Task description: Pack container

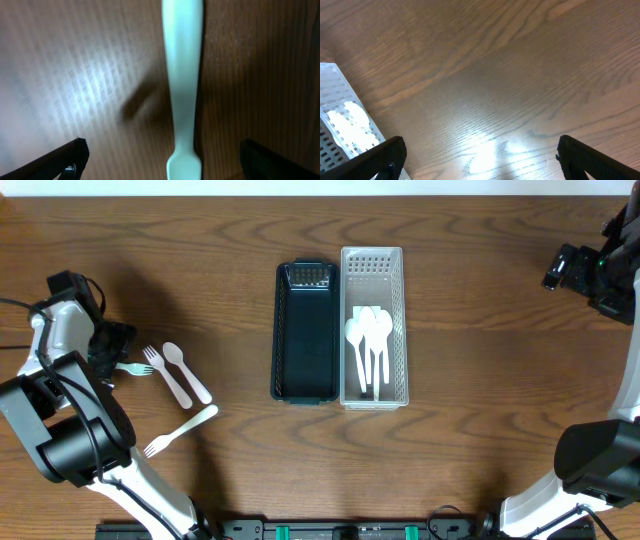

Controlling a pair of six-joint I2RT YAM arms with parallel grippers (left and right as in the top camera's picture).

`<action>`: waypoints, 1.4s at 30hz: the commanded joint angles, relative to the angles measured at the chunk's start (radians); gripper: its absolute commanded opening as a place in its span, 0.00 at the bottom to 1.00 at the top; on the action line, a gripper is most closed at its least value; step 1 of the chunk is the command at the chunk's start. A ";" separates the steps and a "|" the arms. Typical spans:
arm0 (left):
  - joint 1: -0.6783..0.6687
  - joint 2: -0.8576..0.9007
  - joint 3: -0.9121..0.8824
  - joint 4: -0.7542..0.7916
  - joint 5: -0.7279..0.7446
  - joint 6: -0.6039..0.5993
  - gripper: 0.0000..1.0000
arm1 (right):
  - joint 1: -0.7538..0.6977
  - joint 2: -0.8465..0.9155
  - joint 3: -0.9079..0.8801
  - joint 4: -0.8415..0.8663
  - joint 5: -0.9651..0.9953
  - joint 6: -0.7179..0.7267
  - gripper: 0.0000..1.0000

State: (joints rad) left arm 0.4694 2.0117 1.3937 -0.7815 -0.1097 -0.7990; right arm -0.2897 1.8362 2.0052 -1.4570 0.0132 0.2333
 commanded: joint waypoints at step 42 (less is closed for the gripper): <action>0.036 0.008 -0.178 0.162 0.065 0.037 0.75 | 0.003 0.004 -0.006 -0.075 -0.002 0.005 0.99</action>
State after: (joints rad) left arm 0.5022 1.9804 1.2560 -0.6235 -0.0433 -0.7628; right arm -0.2897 1.8362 2.0052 -1.5269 0.0132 0.2337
